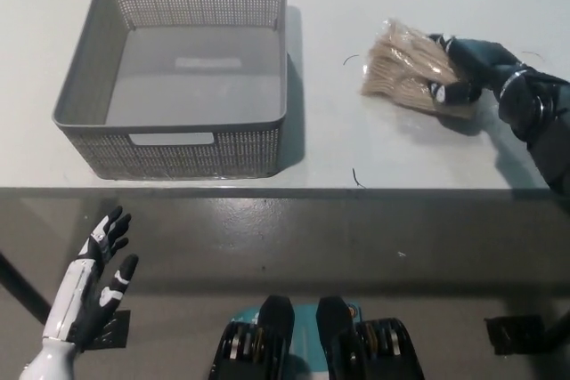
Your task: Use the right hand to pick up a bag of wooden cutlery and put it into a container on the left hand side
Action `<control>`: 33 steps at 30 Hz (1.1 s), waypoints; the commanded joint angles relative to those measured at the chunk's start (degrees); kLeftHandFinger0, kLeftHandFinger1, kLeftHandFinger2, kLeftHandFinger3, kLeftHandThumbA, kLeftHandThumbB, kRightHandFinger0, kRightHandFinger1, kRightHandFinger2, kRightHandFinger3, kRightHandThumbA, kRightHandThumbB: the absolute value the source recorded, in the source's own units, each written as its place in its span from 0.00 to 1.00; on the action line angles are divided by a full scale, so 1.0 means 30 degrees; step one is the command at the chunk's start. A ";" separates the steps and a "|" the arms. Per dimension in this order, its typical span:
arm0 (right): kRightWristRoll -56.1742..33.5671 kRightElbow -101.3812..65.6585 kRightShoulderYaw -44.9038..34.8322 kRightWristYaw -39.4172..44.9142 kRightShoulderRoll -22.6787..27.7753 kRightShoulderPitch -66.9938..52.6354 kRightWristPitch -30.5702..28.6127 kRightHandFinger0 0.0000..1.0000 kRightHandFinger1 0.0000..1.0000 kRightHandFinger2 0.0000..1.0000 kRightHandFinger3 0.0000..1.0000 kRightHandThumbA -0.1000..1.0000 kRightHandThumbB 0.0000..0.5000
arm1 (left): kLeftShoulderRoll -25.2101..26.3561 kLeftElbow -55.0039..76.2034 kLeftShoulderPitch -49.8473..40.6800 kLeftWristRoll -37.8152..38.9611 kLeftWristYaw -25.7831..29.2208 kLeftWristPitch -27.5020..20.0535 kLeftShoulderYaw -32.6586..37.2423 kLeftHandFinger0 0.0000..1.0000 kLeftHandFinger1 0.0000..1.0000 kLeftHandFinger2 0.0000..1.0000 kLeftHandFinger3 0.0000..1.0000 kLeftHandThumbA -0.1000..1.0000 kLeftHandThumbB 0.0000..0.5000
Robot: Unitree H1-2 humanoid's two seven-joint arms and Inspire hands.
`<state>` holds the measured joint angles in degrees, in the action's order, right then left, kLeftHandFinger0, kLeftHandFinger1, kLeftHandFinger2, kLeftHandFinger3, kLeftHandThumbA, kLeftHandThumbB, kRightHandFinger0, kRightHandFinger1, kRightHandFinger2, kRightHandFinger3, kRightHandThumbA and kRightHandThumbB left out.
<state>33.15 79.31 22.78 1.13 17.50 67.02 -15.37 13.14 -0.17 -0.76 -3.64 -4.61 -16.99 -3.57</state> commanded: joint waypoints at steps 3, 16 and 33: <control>-0.4416 -0.0218 -0.4280 -0.0023 -0.0520 0.2246 -0.0405 0.12 0.57 0.91 0.92 0.00 0.24 | 0.0397 0.0265 0.0396 0.0365 -0.0237 -0.0151 -0.0066 1.00 1.00 1.00 1.00 0.79 0.53; -0.9182 -0.0827 -1.1281 0.3085 -0.2031 0.4148 0.0999 0.07 0.57 0.87 0.74 0.00 0.24 | 0.0255 0.0159 0.0028 0.0255 -0.0225 -0.0303 0.0018 1.00 1.00 0.94 1.00 0.79 0.48; -1.0969 -0.2034 -1.2689 0.3738 -0.3803 0.6191 0.1727 0.02 0.51 0.84 0.80 0.00 0.24 | 0.0101 0.0127 -0.0892 0.0409 -0.0261 -0.0773 0.0049 1.00 0.95 0.87 1.00 0.74 0.44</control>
<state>5.31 76.62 -14.62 10.69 6.53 78.35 -10.16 12.86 -0.38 -3.03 -3.30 -5.00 -17.22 -3.49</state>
